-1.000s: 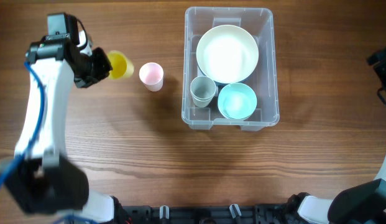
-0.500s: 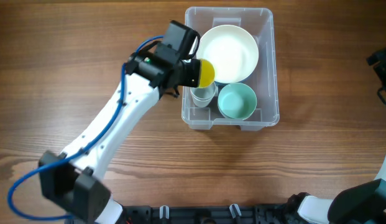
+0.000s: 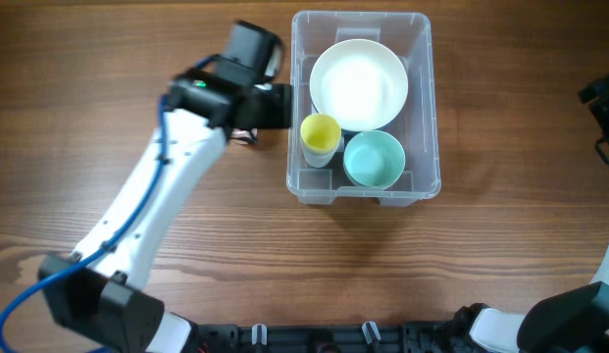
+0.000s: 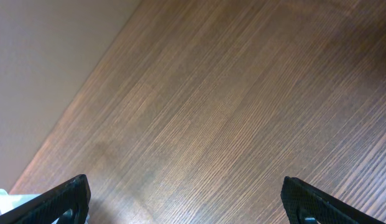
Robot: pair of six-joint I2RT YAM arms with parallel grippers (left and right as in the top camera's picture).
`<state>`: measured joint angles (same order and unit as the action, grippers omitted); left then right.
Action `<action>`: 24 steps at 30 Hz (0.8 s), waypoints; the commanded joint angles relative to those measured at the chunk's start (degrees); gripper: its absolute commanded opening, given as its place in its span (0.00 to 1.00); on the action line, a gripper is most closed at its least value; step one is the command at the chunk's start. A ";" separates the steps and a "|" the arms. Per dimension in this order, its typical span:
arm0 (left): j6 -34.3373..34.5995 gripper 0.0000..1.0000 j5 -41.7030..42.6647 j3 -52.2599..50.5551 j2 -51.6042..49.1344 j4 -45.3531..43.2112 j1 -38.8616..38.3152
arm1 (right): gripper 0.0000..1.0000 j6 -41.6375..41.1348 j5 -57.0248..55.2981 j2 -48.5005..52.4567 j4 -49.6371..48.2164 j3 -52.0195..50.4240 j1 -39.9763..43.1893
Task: Pack container
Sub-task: 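Carry the yellow cup into the container onto the grey cup, then grasp the pink cup with the left gripper and stack it on the cups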
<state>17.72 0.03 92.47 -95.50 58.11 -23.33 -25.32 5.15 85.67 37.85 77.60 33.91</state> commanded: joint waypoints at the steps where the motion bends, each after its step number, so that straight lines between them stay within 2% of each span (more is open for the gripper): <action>1: 3.54 0.69 2.01 0.81 -0.96 4.11 11.93 | 1.00 -0.35 0.28 0.26 -0.11 0.28 -0.20; 6: 0.66 0.68 8.52 0.37 -7.23 4.07 18.75 | 1.00 -0.35 0.28 0.28 -0.11 0.28 -0.20; 10: -3.61 0.67 10.23 0.37 -13.38 0.74 19.02 | 1.00 -0.35 0.28 0.26 -0.11 0.28 -0.20; 13: -3.61 0.61 10.23 0.37 -17.53 -0.26 18.95 | 1.00 -0.33 0.28 0.26 -0.13 0.28 -0.20; 15: -3.63 0.53 10.23 0.37 -20.90 -0.72 18.95 | 1.00 -0.35 0.28 0.26 -0.11 0.28 -0.20; 16: -3.63 0.44 10.25 0.37 -22.32 -0.76 18.95 | 1.00 -0.35 0.28 0.26 -0.13 0.28 -0.20; 19: -3.63 0.27 10.21 0.37 -24.30 -1.05 18.97 | 0.99 -0.35 0.28 0.26 -0.11 0.28 -0.20; 22: -3.63 0.04 9.73 0.66 -23.41 -1.38 19.08 | 1.00 -0.35 0.28 0.26 -0.13 0.28 -0.20; 24: -3.61 0.04 8.92 1.29 -21.77 -0.52 19.12 | 0.99 -0.33 0.28 0.26 -0.11 0.28 -0.20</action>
<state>14.39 9.30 92.97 -119.72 56.90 -4.38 -25.32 5.15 85.67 37.85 77.60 33.91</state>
